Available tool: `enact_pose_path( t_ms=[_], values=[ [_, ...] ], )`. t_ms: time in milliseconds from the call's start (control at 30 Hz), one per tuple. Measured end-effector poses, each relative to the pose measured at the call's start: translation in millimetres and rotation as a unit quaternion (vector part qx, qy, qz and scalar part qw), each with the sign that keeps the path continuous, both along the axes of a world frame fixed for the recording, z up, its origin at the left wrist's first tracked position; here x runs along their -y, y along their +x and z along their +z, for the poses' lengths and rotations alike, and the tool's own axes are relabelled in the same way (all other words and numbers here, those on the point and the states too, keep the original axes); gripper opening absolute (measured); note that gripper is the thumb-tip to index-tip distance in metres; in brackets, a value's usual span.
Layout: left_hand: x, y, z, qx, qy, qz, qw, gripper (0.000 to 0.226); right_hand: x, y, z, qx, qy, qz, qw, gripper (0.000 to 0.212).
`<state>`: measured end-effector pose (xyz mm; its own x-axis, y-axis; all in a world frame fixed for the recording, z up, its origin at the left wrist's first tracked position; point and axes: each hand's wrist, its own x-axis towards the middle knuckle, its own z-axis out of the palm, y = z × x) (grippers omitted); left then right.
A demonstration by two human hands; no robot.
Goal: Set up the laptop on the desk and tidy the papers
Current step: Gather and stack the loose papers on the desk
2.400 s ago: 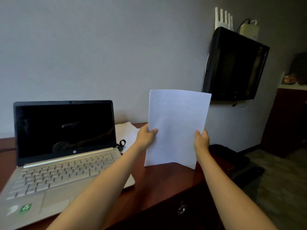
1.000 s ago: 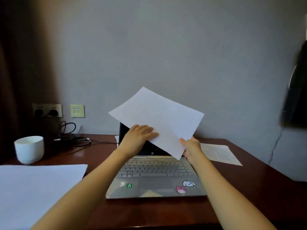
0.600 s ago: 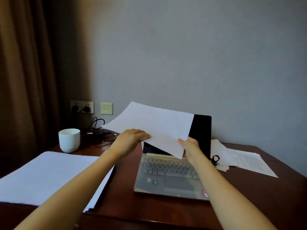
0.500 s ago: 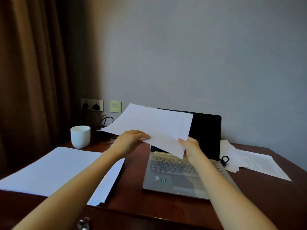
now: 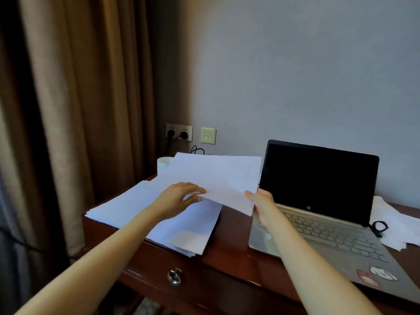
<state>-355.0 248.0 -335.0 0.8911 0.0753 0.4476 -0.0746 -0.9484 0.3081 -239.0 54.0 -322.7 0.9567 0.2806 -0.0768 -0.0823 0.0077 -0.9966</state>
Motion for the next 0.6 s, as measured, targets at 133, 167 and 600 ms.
enact_pose_path(
  t_ms=[133,167,600],
  values=[
    [-21,-27,-9,-0.014,0.013,0.029,0.999,0.033,-23,-16,-13,-0.026,-0.008,0.032,0.999,0.03],
    [-26,-33,-10,-0.019,0.018,0.035,0.999,0.033,-28,-21,-16,-0.029,-0.008,0.04,0.999,0.03],
    [-48,-91,-39,-0.063,-0.007,0.092,0.994,0.033,-65,-61,-40,-0.061,-0.037,0.095,0.993,0.032]
  ],
)
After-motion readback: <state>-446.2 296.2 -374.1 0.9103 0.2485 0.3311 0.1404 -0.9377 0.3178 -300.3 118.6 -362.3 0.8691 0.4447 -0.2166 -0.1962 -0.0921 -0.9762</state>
